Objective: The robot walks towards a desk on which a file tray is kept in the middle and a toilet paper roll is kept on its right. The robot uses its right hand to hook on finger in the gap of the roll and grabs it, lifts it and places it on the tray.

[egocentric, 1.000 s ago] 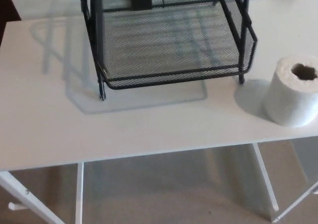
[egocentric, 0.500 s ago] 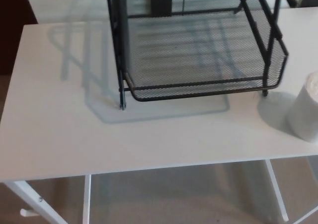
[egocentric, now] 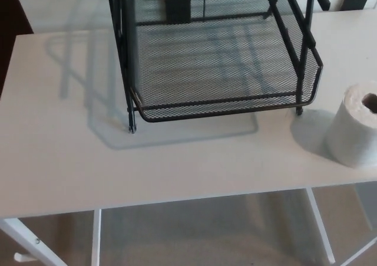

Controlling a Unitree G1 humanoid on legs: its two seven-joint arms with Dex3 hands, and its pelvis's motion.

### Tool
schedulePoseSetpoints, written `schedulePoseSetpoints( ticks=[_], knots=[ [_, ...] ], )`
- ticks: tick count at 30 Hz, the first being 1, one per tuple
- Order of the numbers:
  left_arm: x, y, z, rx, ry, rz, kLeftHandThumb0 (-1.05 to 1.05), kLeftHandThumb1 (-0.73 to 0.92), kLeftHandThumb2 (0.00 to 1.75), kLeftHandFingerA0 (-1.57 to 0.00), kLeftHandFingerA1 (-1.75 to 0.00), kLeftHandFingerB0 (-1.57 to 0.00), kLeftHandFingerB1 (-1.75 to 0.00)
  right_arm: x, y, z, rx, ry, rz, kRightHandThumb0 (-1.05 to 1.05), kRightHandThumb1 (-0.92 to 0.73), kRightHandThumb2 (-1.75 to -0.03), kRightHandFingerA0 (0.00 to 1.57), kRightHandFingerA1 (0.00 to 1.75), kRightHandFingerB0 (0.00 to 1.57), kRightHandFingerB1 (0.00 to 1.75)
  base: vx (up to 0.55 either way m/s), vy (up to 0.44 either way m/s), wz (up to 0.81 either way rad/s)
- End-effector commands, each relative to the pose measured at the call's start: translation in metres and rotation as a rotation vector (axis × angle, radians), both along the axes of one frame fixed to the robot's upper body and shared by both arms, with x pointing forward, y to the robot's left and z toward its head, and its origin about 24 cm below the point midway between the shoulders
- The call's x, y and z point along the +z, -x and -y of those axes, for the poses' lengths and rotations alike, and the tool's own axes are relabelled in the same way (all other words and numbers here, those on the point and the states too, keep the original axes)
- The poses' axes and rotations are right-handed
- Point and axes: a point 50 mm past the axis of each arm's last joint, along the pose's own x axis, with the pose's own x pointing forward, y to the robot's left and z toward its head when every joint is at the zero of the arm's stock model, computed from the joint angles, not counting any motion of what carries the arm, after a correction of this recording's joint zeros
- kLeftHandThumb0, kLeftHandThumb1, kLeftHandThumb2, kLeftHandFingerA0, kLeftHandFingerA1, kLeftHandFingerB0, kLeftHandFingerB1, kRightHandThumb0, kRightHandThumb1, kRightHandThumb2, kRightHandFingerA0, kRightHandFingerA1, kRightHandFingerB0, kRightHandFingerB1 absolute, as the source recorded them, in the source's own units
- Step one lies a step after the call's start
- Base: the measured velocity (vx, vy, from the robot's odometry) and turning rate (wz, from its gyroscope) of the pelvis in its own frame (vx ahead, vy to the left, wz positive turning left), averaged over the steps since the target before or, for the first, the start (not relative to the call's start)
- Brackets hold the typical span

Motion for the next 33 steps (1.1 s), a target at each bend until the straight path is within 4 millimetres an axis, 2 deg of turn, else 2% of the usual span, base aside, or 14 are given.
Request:
schedulePoseSetpoints(
  ticks=[1, 2, 7, 8, 9, 12, 13, 14, 18, 21, 26, 27, 31, 33],
  knots=[
    [0.002, 0.0, 0.001, -0.013, 0.017, -0.01, -0.82, 0.42, 1.19, -0.34, -0.85, -0.13, -0.73, 0.055, -0.034, 0.007, 0.029, 0.102, 0.206, -0.77, -0.66, -0.6, 0.04, 0.83, 0.0, 0.45, 0.0, 0.0, 0.0],
    [0.001, 0.0, 0.001, -0.02, 0.019, -0.015, -1.05, 0.56, 1.15, -0.59, -1.0, -0.47, -0.91, 0.068, -0.043, 0.005, 0.062, 0.149, 0.216, -0.85, -0.65, -0.57, 0.0, 0.97, 0.0, 0.6, 0.0, 0.0, 0.0],
    [0.001, 0.004, 0.001, -0.02, 0.025, -0.016, -0.77, 0.43, 1.18, -0.38, -0.85, -0.15, -0.72, 0.11, -0.073, -0.018, 0.279, 0.297, 0.236, -0.99, -0.6, -0.59, 0.01, 1.43, 0.01, 1.03, 0.0, 0.0, 0.0],
    [-0.001, 0.007, -0.001, -0.018, 0.027, -0.024, -0.76, 0.4, 1.16, -0.36, -0.84, -0.15, -0.71, 0.12, -0.086, -0.034, 0.401, 0.359, 0.192, -0.94, -0.41, -0.88, 0.17, 0.89, 0.07, 0.73, 0.0, 0.0, 0.0],
    [-0.001, 0.008, -0.001, -0.012, 0.029, -0.025, -0.77, 0.4, 1.16, -0.36, -0.84, -0.14, -0.71, 0.124, -0.093, -0.043, 0.482, 0.385, 0.18, -0.87, -0.6, -0.57, 0.01, 1.1, 0.0, 0.65, 0.0, 0.0, 0.0],
    [0.0, 0.01, -0.002, -0.011, 0.038, -0.009, -0.81, 0.4, 1.16, -0.42, -0.87, -0.12, -0.71, 0.138, -0.106, -0.076, 0.701, 0.475, 0.061, -0.62, -0.38, -0.79, 0.12, 0.6, 0.02, 0.39, 0.0, 0.0, 0.0],
    [0.0, 0.01, -0.002, -0.013, 0.038, -0.008, -1.05, 0.55, 1.14, -0.64, -1.01, -0.46, -0.91, 0.139, -0.107, -0.081, 0.732, 0.476, 0.046, -0.53, -0.46, -0.56, 0.11, 0.58, 0.05, 0.32, 0.0, 0.0, 0.0],
    [-0.001, 0.011, -0.002, -0.013, 0.039, -0.006, -0.79, 0.36, 1.13, -0.47, -0.88, -0.13, -0.71, 0.14, -0.109, -0.092, 0.803, 0.5, 0.002, -0.57, -0.38, -0.72, 0.1, 0.57, 0.03, 0.37, 0.0, 0.0, 0.0],
    [-0.002, 0.01, -0.002, 0.001, 0.044, -0.008, -0.87, 0.41, 1.17, -0.47, -0.91, -0.09, -0.7, 0.135, -0.108, -0.105, 0.884, 0.539, -0.117, -0.43, -0.32, -0.81, 0.0, 0.51, 0.0, 0.4, 0.0, 0.0, 0.0],
    [-0.002, 0.011, -0.002, -0.005, 0.047, -0.017, -1.05, 0.56, 1.15, -0.61, -1.0, -0.45, -0.9, 0.125, -0.108, -0.115, 0.939, 0.599, -0.251, -0.48, -0.51, -0.58, 0.07, 0.41, 0.08, 0.22, 0.0, 0.0, 0.0],
    [-0.001, 0.012, -0.004, -0.006, 0.044, -0.017, -1.05, 0.56, 1.15, -0.62, -0.99, -0.44, -0.9, 0.112, -0.109, -0.131, 1.05, 0.707, -0.392, -0.56, -0.36, -0.8, 0.0, 0.44, 0.02, 0.3, 0.0, 0.0, 0.0],
    [-0.001, 0.012, -0.004, -0.007, 0.044, -0.016, -1.03, 0.7, 0.76, -0.51, -1.11, -0.36, -1.04, 0.111, -0.108, -0.132, 1.063, 0.718, -0.406, -0.58, -0.53, -0.6, 0.06, 0.36, 0.08, 0.2, 0.0, 0.0, 0.0],
    [0.0, 0.011, -0.004, -0.009, 0.042, -0.015, -0.81, 0.4, 1.16, -0.39, -0.85, -0.13, -0.72, 0.104, -0.108, -0.138, 1.094, 0.729, -0.431, -0.53, -0.35, -0.8, 0.0, 0.44, 0.01, 0.32, 0.0, 0.0, 0.0],
    [0.0, 0.011, -0.005, -0.013, 0.042, -0.015, -1.05, 0.57, 1.16, -0.62, -1.0, -0.45, -0.91, 0.103, -0.108, -0.14, 1.105, 0.748, -0.45, -0.52, -0.53, -0.59, 0.05, 0.35, 0.08, 0.21, 0.0, 0.0, 0.0]
  ],
)
